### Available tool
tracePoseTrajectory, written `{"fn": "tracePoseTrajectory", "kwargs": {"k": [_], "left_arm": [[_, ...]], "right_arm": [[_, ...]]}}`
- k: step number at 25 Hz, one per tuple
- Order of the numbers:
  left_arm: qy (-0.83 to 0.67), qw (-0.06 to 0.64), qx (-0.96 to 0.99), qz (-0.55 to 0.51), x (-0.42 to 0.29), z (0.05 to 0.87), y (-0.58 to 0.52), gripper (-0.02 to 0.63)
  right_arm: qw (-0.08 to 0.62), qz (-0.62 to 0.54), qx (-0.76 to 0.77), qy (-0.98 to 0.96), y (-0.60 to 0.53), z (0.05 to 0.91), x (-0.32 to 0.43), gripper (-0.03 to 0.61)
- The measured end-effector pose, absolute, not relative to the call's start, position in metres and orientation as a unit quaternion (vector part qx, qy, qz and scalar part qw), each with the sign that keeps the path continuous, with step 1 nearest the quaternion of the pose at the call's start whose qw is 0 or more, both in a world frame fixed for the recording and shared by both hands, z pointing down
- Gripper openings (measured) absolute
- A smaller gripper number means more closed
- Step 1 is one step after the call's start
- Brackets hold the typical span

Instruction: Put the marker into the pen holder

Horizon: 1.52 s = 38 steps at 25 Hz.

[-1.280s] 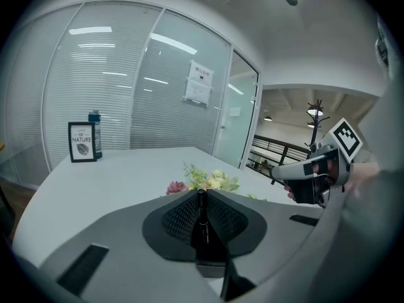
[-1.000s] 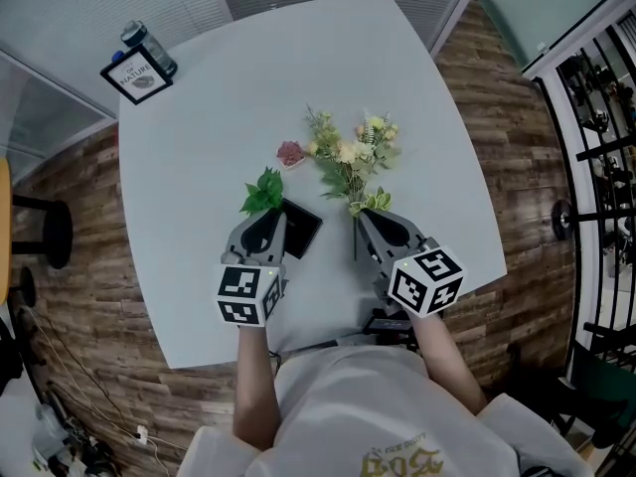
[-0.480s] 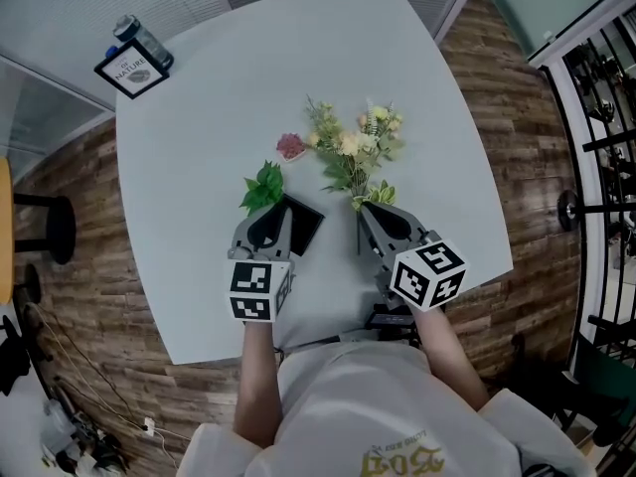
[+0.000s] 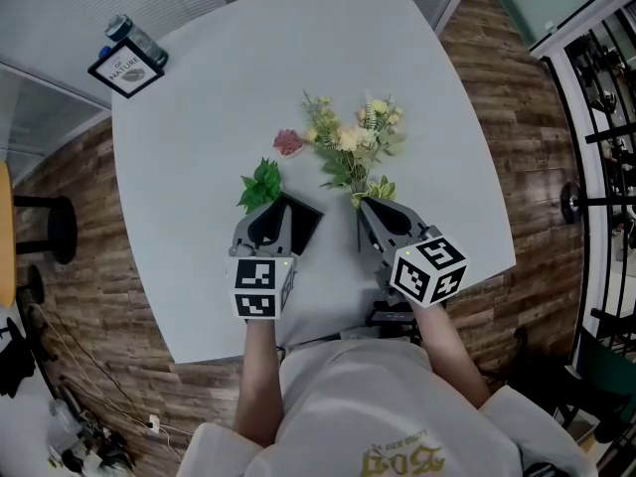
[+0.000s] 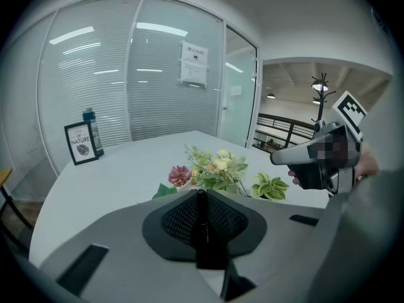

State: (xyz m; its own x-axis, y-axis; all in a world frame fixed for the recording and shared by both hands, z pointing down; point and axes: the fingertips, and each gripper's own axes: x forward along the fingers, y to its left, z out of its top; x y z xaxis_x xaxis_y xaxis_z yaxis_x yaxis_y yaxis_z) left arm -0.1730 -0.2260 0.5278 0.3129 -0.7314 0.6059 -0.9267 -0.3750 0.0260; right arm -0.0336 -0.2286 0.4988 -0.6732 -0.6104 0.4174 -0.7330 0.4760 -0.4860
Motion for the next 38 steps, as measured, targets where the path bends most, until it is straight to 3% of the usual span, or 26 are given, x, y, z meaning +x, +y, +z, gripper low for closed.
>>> {"fn": "tracePoseTrajectory", "kwargs": {"k": [38], "left_arm": [[-0.558,0.156,0.764,0.285,-0.173,0.520,-0.232,0.083]], "right_arm": [[0.083,0.314,0.407,-0.854,-0.221,0.483,-0.004,0.017]]}}
